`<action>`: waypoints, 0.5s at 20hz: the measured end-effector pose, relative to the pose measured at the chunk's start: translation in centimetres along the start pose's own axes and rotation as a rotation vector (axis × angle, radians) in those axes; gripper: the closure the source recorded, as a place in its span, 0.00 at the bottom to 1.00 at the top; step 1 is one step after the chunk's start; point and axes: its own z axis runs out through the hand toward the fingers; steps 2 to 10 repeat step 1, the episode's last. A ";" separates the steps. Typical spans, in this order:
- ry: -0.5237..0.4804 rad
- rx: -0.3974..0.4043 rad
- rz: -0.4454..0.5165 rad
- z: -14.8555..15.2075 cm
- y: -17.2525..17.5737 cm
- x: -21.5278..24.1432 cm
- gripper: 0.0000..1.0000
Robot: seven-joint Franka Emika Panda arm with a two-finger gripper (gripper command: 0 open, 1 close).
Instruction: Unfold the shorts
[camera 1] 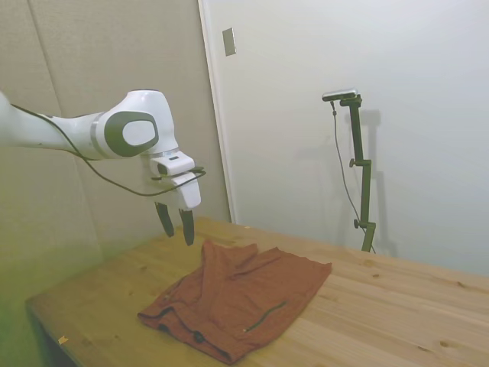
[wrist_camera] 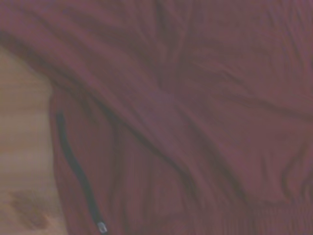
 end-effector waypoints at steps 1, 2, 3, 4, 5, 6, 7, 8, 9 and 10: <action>-0.004 -0.004 -0.002 0.4 1.6 -0.5 0.00; -0.004 -0.004 -0.002 0.4 1.6 -0.5 0.00; -0.004 -0.004 -0.002 0.4 1.6 -0.5 0.00; -0.004 -0.004 -0.002 0.4 1.6 -0.5 0.00; -0.004 -0.004 -0.002 0.4 1.6 -0.5 0.00; -0.004 -0.004 -0.002 0.4 1.6 -0.5 0.00; -0.004 -0.004 -0.002 0.4 1.6 -0.5 0.00; -0.004 -0.004 -0.002 0.4 1.6 -0.5 0.00; -0.004 -0.004 -0.002 0.4 1.6 -0.5 0.00; -0.004 -0.004 -0.002 0.4 1.6 -0.5 0.00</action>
